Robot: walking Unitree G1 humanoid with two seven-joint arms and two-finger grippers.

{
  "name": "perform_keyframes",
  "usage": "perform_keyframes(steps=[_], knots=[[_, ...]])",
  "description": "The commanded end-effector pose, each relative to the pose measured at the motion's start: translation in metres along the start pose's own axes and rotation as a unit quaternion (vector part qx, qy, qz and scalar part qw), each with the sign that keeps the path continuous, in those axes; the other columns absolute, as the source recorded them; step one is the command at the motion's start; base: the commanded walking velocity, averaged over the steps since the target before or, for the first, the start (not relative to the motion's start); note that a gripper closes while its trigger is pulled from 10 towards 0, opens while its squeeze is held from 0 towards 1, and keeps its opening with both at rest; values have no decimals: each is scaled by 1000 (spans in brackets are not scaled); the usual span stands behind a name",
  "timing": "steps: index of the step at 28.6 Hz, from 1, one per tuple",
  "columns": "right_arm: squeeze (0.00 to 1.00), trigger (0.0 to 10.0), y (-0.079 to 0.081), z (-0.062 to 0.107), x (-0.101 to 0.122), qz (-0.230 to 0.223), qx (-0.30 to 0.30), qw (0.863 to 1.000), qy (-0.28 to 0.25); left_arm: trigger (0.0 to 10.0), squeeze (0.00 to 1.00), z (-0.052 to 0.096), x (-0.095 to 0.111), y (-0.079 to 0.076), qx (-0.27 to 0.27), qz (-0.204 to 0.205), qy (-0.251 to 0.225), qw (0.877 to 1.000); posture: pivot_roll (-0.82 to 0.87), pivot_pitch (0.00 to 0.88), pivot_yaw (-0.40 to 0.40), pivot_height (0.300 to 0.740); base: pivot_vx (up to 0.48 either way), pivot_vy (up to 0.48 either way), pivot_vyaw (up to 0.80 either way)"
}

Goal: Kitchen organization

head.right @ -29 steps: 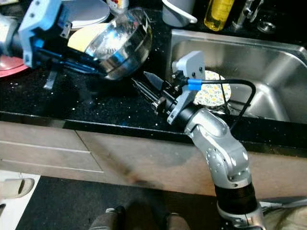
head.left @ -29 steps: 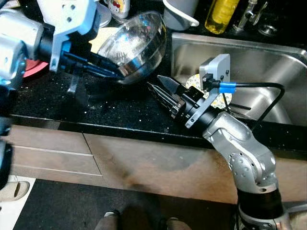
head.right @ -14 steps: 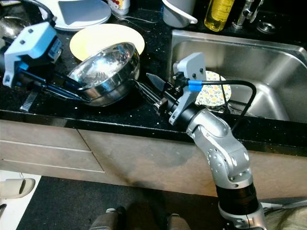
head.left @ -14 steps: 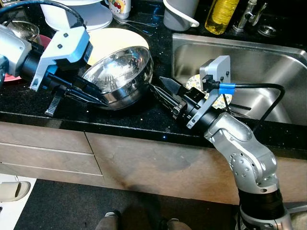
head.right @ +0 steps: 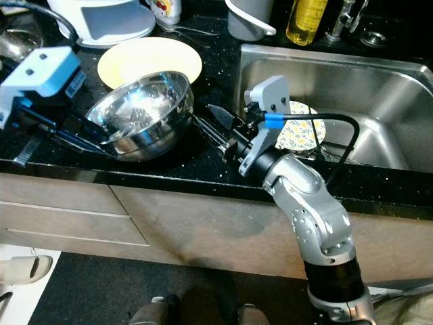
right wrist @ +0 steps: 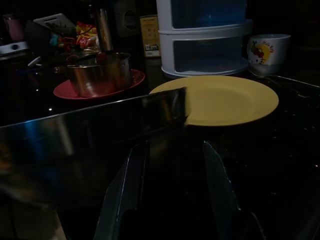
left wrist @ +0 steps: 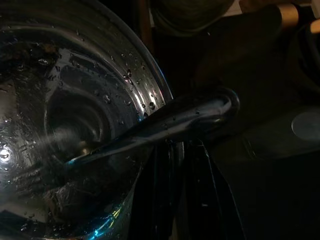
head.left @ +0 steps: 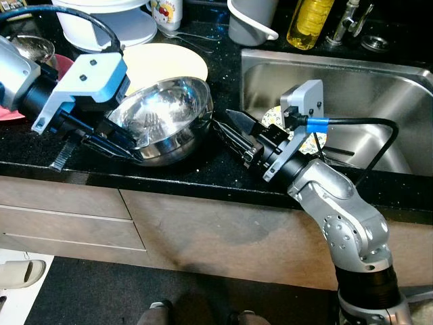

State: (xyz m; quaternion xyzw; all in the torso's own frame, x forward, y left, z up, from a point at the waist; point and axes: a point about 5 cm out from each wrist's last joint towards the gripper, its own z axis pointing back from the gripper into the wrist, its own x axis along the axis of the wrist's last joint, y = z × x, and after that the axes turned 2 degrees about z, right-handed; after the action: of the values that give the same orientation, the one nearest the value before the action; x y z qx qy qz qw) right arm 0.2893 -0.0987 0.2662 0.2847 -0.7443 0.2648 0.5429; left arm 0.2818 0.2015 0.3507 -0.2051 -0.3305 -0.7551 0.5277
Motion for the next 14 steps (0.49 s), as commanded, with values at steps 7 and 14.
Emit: perform_keyframes(steps=[7, 14], knots=[[0, 10000, -1, -1, 0, -1, -3, 1000, -7, 10000, 1000, 8, -19, 8, 23, 29, 33, 999, 75, 126, -23, 740, 0, 0, 0], [0, 10000, -1, 0, 0, -2, -5, 1000, -11, 10000, 961, 27, -23, 29, 121, 17, 52, 991, 73, 129, -22, 740, 0, 0, 0]])
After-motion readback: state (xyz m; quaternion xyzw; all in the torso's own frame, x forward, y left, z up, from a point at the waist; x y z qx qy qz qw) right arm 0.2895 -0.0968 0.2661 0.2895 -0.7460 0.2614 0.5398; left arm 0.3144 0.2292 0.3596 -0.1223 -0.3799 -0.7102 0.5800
